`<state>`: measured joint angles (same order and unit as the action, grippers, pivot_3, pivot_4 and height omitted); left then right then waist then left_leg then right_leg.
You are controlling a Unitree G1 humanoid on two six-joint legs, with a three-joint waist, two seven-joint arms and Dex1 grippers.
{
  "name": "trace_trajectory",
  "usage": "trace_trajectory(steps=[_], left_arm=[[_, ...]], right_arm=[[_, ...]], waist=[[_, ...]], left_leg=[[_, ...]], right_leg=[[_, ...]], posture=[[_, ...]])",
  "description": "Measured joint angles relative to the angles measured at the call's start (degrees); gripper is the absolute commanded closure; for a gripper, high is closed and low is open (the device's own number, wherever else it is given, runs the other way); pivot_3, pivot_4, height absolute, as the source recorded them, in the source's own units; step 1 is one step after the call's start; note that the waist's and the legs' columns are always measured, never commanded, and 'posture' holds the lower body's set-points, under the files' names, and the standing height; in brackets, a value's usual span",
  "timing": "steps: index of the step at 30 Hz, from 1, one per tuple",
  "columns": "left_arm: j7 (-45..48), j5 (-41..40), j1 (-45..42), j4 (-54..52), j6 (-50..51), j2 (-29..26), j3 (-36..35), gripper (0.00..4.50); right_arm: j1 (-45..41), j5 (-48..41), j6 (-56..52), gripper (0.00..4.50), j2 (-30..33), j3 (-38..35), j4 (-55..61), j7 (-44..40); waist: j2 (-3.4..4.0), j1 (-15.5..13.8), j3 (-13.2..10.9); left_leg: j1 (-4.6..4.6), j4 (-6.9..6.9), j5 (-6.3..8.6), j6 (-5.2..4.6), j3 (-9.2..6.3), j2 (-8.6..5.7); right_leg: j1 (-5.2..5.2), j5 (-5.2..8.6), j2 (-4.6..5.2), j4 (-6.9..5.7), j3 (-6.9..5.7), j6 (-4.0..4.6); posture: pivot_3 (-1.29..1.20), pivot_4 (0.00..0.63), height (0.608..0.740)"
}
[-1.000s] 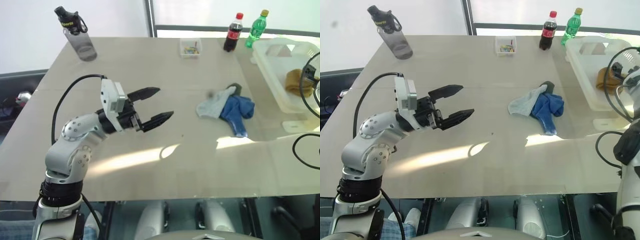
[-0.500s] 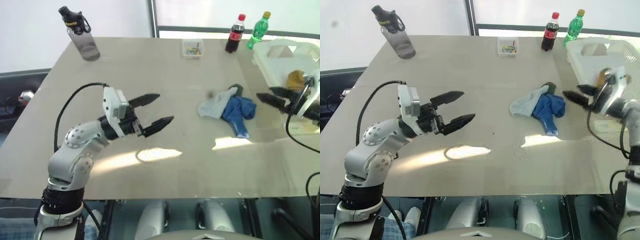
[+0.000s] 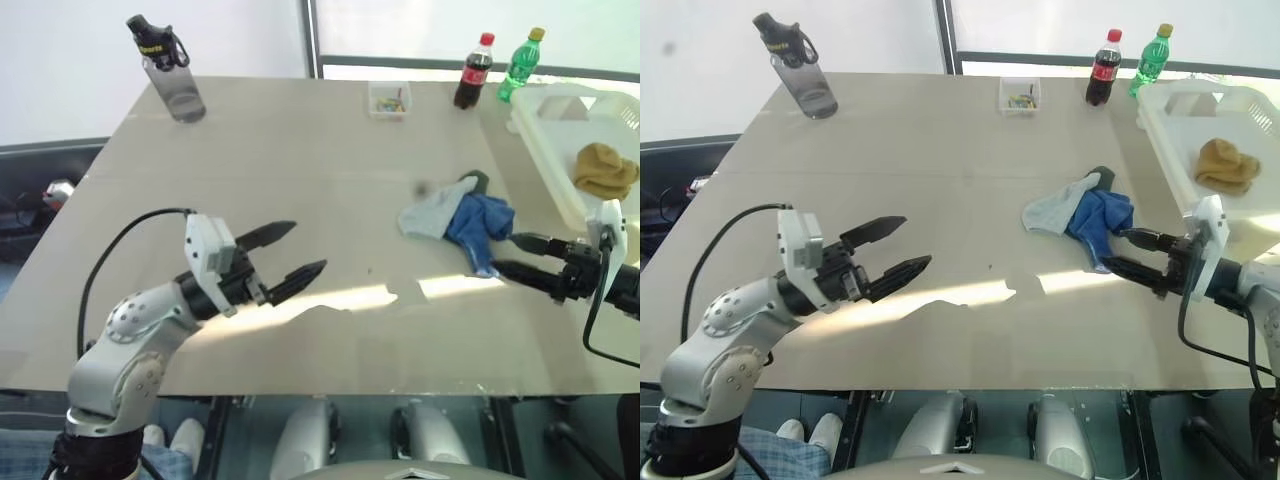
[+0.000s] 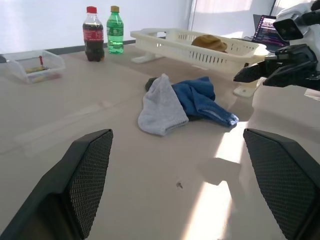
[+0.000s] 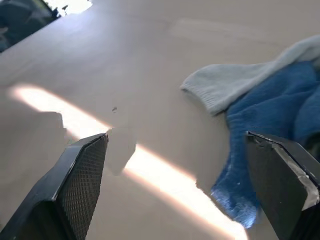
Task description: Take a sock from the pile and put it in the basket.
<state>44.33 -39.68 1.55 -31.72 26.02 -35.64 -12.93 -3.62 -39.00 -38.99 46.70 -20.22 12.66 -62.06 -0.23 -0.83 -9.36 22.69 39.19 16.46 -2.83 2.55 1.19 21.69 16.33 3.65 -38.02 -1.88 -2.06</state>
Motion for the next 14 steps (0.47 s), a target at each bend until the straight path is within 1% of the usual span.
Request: trace_trajectory(steps=[3, 10, 14], left_arm=[[-0.5, 0.0, 2.0, -0.6, 0.0, -0.1, -1.0, 0.00], [-1.2, 0.4, 12.9, -3.9, -0.7, -0.7, -5.0, 0.00], [-2.3, 1.5, 15.0, -4.7, -1.4, -0.8, -6.2, 0.00]], right_arm=[[2.5, 0.8, 2.8, 0.02, 0.1, 0.1, 0.1, -1.9], [7.7, 3.4, 14.7, 0.02, 1.1, -1.1, -1.2, -8.4], [8.8, 3.4, 17.2, 0.02, 1.5, -1.9, -2.7, -10.5]], waist=[[0.00, 0.0, 0.0], [0.00, 0.0, 0.0], [0.00, 0.0, 0.0]], left_leg=[[-0.01, 0.02, 0.01, -0.01, 0.00, -0.01], [-0.04, 0.00, 0.02, -0.04, 0.00, 0.01], [-0.06, 0.01, 0.11, -0.20, 0.00, 0.00]], right_leg=[[-0.01, 0.00, 0.02, -0.01, -0.01, 0.00], [-0.03, 0.01, 0.02, 0.02, -0.01, 0.01], [-0.05, 0.01, 0.05, 0.00, -0.02, 0.02]], posture=[[0.00, 0.150, 0.740], [0.00, 0.150, 0.740], [0.00, 0.150, 0.740]])
